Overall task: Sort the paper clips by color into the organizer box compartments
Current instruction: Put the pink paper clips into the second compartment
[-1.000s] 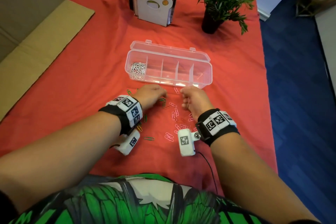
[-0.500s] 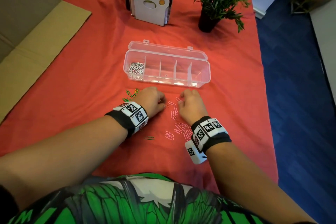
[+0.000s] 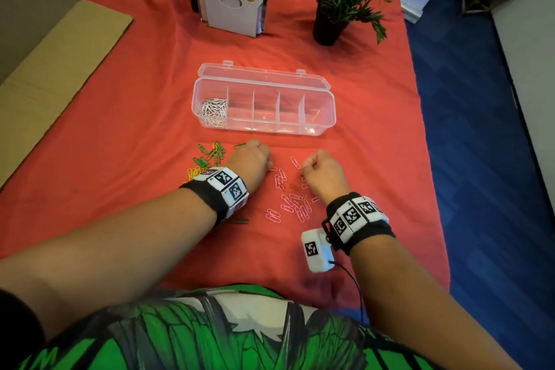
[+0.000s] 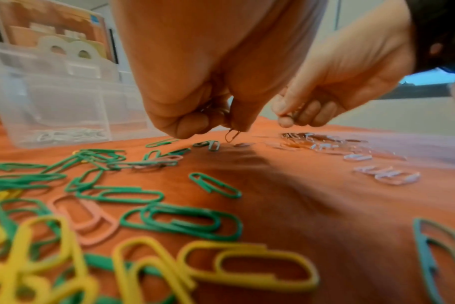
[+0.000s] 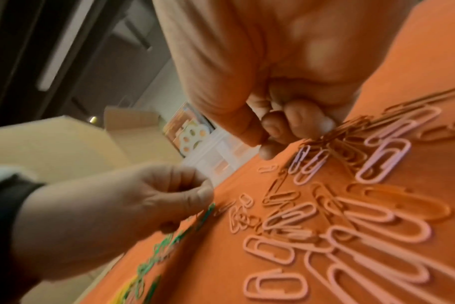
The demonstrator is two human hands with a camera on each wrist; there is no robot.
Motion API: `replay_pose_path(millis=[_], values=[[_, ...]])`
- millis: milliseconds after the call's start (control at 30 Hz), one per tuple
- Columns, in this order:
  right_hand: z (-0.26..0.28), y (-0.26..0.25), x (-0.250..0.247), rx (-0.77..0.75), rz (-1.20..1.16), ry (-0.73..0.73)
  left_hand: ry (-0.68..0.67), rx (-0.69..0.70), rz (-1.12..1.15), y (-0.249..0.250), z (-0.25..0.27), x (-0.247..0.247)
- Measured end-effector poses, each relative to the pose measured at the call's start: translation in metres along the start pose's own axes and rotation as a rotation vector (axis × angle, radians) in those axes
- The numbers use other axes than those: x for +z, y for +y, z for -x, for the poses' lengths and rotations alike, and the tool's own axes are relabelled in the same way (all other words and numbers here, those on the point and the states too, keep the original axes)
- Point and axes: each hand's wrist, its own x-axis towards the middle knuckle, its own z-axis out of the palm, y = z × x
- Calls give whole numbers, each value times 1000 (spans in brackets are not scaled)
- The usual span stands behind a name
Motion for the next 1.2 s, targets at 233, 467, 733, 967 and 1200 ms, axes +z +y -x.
replay_pose_path(millis=[233,467,733,967,1200], values=[[-5,0,12,-238,343,111,30,-96,-2,-16,11,-10],[-1,-18,34,-401,591,94,8,103,-173,-2,7,-1],[-3,-14,11,51,-195,-50,7,123,-209,-2,-2,7],[14,-2,9,200,-668,-155,-195,-402,927,5,16,-18],[26,-1,35,-250,434,11,-116,-538,1150,5,18,-18]])
